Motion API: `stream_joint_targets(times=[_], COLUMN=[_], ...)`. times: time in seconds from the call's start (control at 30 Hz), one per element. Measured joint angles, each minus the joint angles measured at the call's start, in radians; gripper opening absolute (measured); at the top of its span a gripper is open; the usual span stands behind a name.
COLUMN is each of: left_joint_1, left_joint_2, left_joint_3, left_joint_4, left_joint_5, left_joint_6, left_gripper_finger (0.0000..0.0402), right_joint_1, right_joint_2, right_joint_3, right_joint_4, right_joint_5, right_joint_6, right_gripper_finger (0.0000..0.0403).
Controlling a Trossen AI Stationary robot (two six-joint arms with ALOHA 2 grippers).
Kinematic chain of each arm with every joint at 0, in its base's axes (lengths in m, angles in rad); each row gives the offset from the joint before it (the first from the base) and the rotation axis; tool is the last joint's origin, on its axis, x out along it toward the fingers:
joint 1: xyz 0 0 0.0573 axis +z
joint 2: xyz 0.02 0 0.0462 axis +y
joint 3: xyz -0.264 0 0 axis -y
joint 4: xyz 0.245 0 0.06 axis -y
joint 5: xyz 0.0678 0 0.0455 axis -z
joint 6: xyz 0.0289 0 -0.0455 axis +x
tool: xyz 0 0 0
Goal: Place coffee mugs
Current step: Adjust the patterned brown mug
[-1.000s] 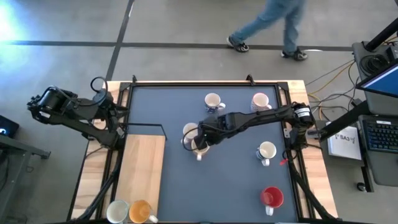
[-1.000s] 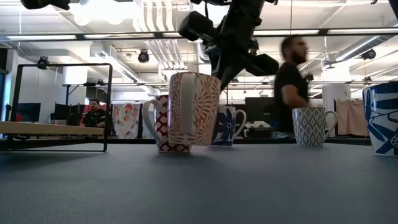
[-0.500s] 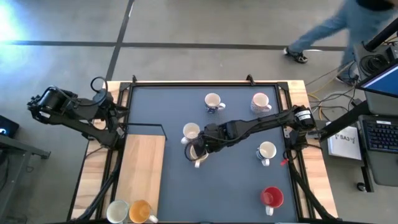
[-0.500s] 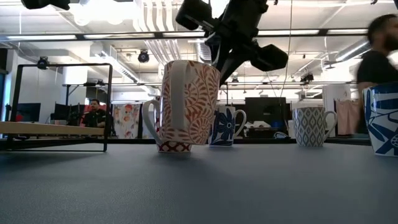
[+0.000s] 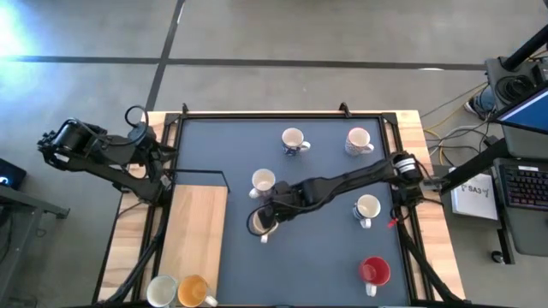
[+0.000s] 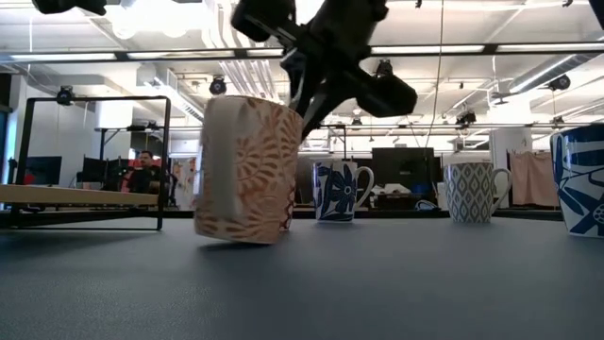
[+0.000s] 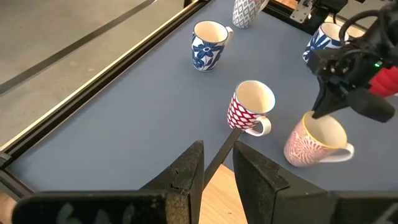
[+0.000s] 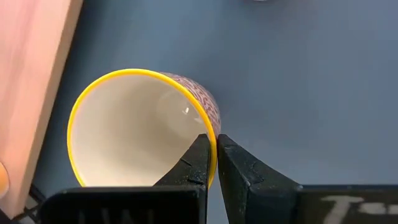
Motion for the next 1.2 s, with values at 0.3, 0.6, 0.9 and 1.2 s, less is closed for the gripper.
stream_joint_targets(times=[0.3,0.6,0.9,1.2], left_joint_1=[0.0,0.0,0.0,0.0], left_joint_2=[-0.003,-0.006,-0.012,-0.015], left_joint_3=[0.0,0.0,0.0,0.0], left_joint_4=[-0.001,-0.001,-0.002,-0.002], left_joint_5=[0.0,0.0,0.0,0.002], left_joint_6=[0.002,0.026,0.026,0.026], left_gripper_finger=[0.0068,0.0068,0.0068,0.0068], right_joint_1=[0.006,0.008,0.01,0.023], right_joint_2=[0.131,0.267,0.287,0.295], right_joint_3=[0.251,0.542,0.561,0.561], right_joint_4=[-0.144,-0.447,-0.425,-0.383], right_joint_5=[-0.001,-0.035,-0.079,-0.103], right_joint_6=[-0.079,-0.139,-0.173,-0.182], right_gripper_finger=[0.0011,0.0011,0.0016,0.0041])
